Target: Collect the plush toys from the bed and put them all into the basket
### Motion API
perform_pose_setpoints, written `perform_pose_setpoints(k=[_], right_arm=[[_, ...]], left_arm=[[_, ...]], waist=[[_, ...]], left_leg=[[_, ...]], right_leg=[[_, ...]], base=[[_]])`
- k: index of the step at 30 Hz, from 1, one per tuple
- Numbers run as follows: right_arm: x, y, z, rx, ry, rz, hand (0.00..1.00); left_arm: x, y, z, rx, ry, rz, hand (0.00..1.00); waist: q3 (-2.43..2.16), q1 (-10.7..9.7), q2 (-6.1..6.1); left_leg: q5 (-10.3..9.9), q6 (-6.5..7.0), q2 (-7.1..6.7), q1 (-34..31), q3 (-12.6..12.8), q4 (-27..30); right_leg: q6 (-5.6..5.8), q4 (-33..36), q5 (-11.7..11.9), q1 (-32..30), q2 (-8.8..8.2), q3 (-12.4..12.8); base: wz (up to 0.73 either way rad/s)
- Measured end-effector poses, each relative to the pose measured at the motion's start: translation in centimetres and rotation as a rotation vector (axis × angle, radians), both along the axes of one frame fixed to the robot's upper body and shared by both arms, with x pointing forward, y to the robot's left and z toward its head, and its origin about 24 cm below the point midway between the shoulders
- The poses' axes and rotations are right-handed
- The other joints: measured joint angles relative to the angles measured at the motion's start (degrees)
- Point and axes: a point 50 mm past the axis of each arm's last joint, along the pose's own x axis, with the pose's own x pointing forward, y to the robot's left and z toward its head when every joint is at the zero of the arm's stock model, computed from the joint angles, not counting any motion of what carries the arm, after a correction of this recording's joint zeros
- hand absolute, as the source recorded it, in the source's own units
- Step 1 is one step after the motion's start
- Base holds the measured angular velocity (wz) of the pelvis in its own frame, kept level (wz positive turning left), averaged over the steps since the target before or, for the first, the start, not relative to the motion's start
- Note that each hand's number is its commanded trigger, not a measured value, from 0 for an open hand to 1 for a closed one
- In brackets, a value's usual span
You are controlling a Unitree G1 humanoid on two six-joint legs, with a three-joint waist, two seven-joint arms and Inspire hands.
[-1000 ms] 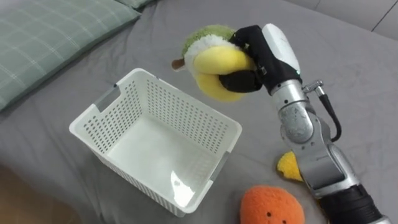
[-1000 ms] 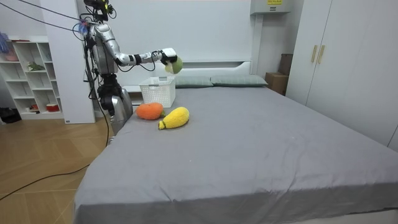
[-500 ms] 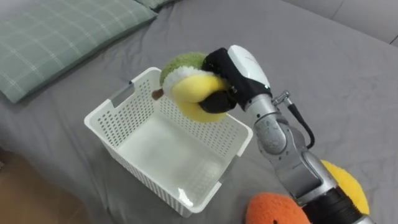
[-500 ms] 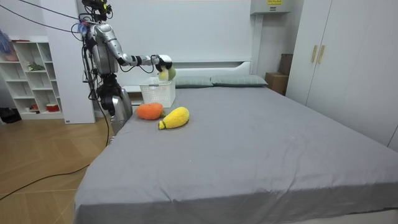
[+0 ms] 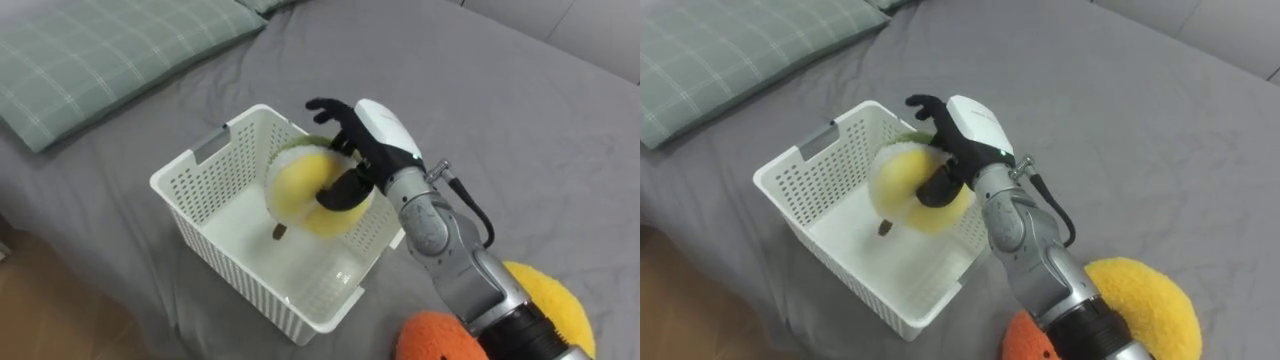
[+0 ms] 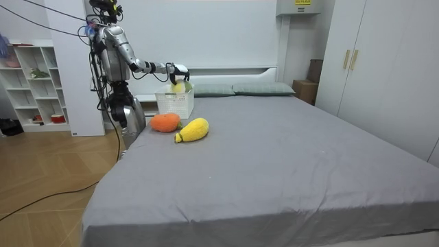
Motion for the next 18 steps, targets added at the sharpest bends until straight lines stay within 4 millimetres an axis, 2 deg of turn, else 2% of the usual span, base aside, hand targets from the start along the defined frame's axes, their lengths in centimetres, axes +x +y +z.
perform_pose_setpoints(k=[8, 18], right_arm=[[0.01, -0.06, -0.15, -0.003, 0.007, -0.001, 0.0], [0.01, -0.07, -0.14, -0.003, 0.007, -0.002, 0.0]], left_arm=[[0.63, -0.08, 0.07, 0.0, -0.014, -0.011, 0.0], [0.92, -0.1, 0.11, 0.001, -0.022, -0.013, 0.0]], waist=[[0.16, -0.15, -0.49], [0.14, -0.18, -0.54]], left_leg=[[0.01, -0.01, 0.0, 0.08, 0.07, 0.0], [0.01, 0.0, 0.04, 0.24, 0.55, -0.08]], right_leg=[[0.0, 0.0, 0.0, -0.01, 0.0, 0.17], [0.0, -0.02, 0.0, -0.05, 0.0, 0.38]], base=[[0.0], [-0.01]])
